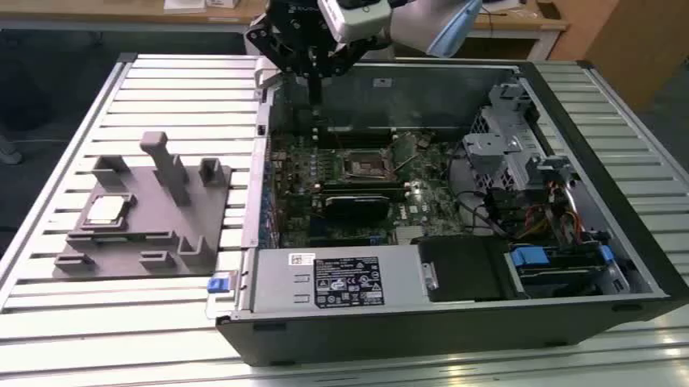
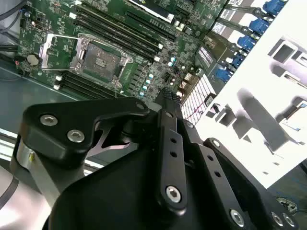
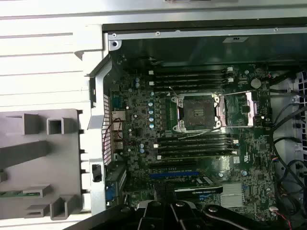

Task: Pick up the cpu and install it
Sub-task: 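Reach for the cpu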

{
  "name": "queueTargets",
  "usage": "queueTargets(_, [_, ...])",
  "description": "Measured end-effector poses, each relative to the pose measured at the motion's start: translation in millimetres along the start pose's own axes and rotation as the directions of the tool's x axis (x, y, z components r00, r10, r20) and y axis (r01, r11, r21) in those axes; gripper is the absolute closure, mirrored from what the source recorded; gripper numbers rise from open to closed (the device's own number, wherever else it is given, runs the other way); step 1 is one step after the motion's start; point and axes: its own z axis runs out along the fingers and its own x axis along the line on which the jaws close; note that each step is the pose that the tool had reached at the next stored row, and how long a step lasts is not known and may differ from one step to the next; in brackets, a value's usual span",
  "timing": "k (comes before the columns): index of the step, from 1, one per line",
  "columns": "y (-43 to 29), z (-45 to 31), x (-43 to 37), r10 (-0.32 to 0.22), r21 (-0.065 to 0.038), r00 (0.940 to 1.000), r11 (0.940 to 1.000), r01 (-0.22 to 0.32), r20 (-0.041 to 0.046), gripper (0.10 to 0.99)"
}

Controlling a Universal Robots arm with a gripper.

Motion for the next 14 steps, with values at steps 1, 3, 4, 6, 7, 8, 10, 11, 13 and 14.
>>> queueTargets(1, [0.0, 0.0, 0.0, 0.0, 0.0, 1.0, 1.0, 0.0, 0.0, 0.98])
queueTargets(3, [0.0, 0.0, 0.0, 0.0, 0.0, 1.0, 1.0, 0.0, 0.0, 0.98])
queueTargets(4, [0.0, 0.0, 0.0, 0.0, 0.0, 1.0, 1.0, 0.0, 0.0, 0.98])
queueTargets(6, [0.0, 0.0, 0.2, 0.0, 0.0, 1.0, 1.0, 0.0, 0.0, 0.98])
queueTargets(7, [0.0, 0.0, 0.6, 0.0, 0.0, 1.0, 1.0, 0.0, 0.0, 0.98])
queueTargets(8, [-0.1, 0.0, 1.3, 0.0, 0.0, 1.0, 1.0, 0.0, 0.0001, 0.98])
queueTargets(10, [-0.3, -0.1, 3.5, 0.0, 0.0, 1.0, 1.0, 0.0, 0.0, 0.98])
queueTargets(11, [-0.4, -0.1, 4.6, 0.0, 0.0, 1.0, 1.0, 0.0, 0.0, 0.98])
queueTargets(13, [-0.5, -0.2, 7.0, 0.0, 0.0, 1.0, 1.0, 0.0, 0.0, 0.98])
queueTargets(14, [-0.6, -0.2, 8.1, 0.0, 0.0, 1.0, 1.0, 0.0, 0.0, 0.98])
